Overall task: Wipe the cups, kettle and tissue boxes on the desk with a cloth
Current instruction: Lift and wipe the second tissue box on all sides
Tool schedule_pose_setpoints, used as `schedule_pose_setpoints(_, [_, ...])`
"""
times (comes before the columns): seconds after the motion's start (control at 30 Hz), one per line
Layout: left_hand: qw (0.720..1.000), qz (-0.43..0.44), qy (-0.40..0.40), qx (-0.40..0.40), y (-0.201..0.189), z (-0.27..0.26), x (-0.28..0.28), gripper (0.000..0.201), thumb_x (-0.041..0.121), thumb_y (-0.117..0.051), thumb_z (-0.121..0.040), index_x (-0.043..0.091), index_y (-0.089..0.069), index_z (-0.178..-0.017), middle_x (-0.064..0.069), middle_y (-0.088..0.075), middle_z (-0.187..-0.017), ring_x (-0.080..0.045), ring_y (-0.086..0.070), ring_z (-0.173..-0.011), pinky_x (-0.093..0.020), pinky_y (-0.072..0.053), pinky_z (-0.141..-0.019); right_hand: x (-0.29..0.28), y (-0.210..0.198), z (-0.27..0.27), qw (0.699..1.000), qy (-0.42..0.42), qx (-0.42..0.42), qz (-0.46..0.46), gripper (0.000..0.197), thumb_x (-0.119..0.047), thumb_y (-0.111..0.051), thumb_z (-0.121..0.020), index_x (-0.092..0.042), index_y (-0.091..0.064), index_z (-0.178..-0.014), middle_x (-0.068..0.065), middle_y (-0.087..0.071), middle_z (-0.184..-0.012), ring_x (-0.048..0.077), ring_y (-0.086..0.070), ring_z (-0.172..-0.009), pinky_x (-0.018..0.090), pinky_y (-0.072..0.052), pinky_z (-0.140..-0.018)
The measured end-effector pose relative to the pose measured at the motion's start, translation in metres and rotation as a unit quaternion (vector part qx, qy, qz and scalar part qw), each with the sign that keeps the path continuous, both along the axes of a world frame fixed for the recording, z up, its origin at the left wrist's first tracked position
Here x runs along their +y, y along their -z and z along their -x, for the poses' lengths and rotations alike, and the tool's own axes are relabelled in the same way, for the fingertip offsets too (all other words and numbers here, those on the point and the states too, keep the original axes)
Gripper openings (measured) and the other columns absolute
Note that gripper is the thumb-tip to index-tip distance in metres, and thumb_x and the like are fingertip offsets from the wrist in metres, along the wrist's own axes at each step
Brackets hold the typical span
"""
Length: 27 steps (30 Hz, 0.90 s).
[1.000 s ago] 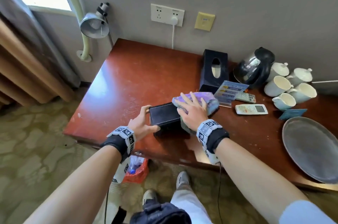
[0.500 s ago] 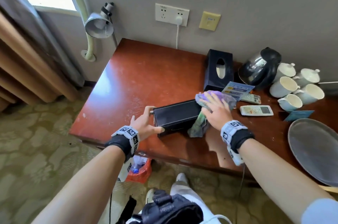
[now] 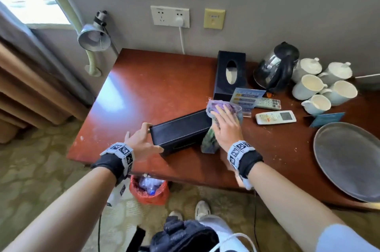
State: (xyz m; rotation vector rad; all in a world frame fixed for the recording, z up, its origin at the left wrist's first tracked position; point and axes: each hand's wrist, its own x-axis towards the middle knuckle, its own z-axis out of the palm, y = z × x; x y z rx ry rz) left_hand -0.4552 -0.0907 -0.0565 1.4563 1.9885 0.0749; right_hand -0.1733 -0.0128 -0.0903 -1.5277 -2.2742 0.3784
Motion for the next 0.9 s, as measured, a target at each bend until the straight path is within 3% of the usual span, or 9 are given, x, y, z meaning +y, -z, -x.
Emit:
schedule_pose_setpoints(0.07, [0.998, -0.002, 0.020, 0.067, -0.003, -0.011, 0.008, 0.080, 0.045, -0.080, -0.071, 0.020, -0.035, -0.132, 0.000, -0.055, -0.119, -0.025, -0.048, -0.125, -0.051, -0.015, -0.118, 0.003, -0.003, -0.020, 0.993, 0.090, 0.076, 0.028, 0.046, -0.029, -0.038, -0.098, -0.005, -0.064, -0.127, 0.012, -0.057, -0.139, 0.033, -0.051, -0.132, 0.045, -0.040, -0.108])
schedule_pose_setpoints(0.1, [0.994, 0.001, 0.041, 0.104, -0.005, -0.018, 0.014, 0.085, 0.048, -0.080, -0.069, 0.020, -0.035, -0.136, -0.003, -0.052, -0.127, -0.026, -0.041, -0.131, -0.051, -0.017, -0.117, 0.002, -0.006, -0.027, 0.987, 0.118, 0.097, 0.057, 0.044, -0.027, -0.039, -0.101, -0.005, -0.060, -0.132, 0.011, -0.054, -0.143, 0.031, -0.050, -0.133, 0.041, -0.039, -0.108])
schedule_pose_setpoints(0.2, [0.976, 0.019, 0.103, 0.193, -0.009, -0.050, 0.035, 0.101, 0.059, -0.075, -0.071, 0.023, -0.023, -0.150, -0.008, -0.029, -0.155, -0.028, -0.011, -0.149, -0.057, -0.006, -0.118, -0.004, -0.014, -0.043, 0.973, 0.145, 0.142, 0.107, 0.038, -0.022, -0.044, -0.103, -0.011, -0.056, -0.138, 0.006, -0.054, -0.143, 0.028, -0.052, -0.130, 0.033, -0.035, -0.108])
schedule_pose_setpoints(0.27, [0.963, 0.014, 0.147, 0.225, -0.010, -0.075, 0.049, 0.102, 0.062, -0.071, -0.073, 0.025, -0.020, -0.153, -0.006, -0.020, -0.159, -0.027, -0.001, -0.151, -0.062, 0.001, -0.118, -0.007, -0.020, -0.048, 0.960, 0.165, 0.175, 0.144, 0.036, -0.022, -0.044, -0.104, -0.012, -0.058, -0.135, 0.010, -0.060, -0.136, 0.031, -0.054, -0.125, 0.032, -0.036, -0.106])
schedule_pose_setpoints(0.33, [0.964, 0.001, 0.161, 0.210, -0.013, -0.100, 0.064, 0.102, 0.061, -0.070, -0.075, 0.022, -0.020, -0.154, -0.006, -0.022, -0.159, -0.026, -0.006, -0.151, -0.060, -0.002, -0.119, -0.007, -0.021, -0.051, 0.944, 0.195, 0.194, 0.183, 0.036, -0.025, -0.042, -0.104, -0.011, -0.060, -0.131, 0.015, -0.064, -0.127, 0.035, -0.056, -0.119, 0.036, -0.039, -0.102])
schedule_pose_setpoints(0.43, [0.968, -0.014, 0.180, 0.177, -0.020, -0.132, 0.083, 0.100, 0.057, -0.070, -0.079, 0.017, -0.019, -0.155, -0.007, -0.029, -0.157, -0.028, -0.025, -0.146, -0.049, -0.021, -0.119, -0.006, -0.022, -0.053, 0.928, 0.218, 0.219, 0.209, 0.036, -0.029, -0.041, -0.103, -0.007, -0.064, -0.121, 0.019, -0.067, -0.118, 0.038, -0.058, -0.112, 0.040, -0.043, -0.098])
schedule_pose_setpoints(0.57, [0.960, -0.012, 0.207, 0.188, -0.026, -0.155, 0.095, 0.087, 0.050, -0.073, -0.079, 0.015, -0.031, -0.146, -0.008, -0.045, -0.142, -0.029, -0.047, -0.129, -0.043, -0.045, -0.098, -0.003, -0.024, -0.062, 0.917, 0.226, 0.236, 0.230, 0.036, -0.034, -0.042, -0.102, -0.009, -0.064, -0.114, 0.018, -0.068, -0.113, 0.037, -0.060, -0.107, 0.043, -0.045, -0.097])
schedule_pose_setpoints(0.73, [0.966, -0.069, 0.177, 0.174, -0.048, -0.139, 0.093, 0.083, 0.052, -0.075, -0.072, 0.014, -0.039, -0.137, -0.005, -0.052, -0.135, -0.030, -0.057, -0.116, -0.040, -0.049, -0.092, -0.006, -0.034, -0.079, 0.905, 0.240, 0.267, 0.229, 0.033, -0.027, -0.044, -0.103, -0.002, -0.064, -0.109, 0.020, -0.066, -0.112, 0.036, -0.057, -0.106, 0.032, -0.038, -0.085])
schedule_pose_setpoints(0.9, [0.985, -0.161, 0.055, 0.030, -0.081, -0.088, 0.090, 0.086, 0.046, -0.080, -0.060, 0.022, -0.036, -0.130, 0.003, -0.061, -0.120, -0.026, -0.062, -0.104, -0.039, -0.050, -0.093, 0.007, -0.062, -0.059, 0.918, 0.203, 0.287, 0.184, 0.034, -0.027, -0.044, -0.103, -0.002, -0.065, -0.111, 0.019, -0.067, -0.105, 0.035, -0.059, -0.099, 0.033, -0.041, -0.083])
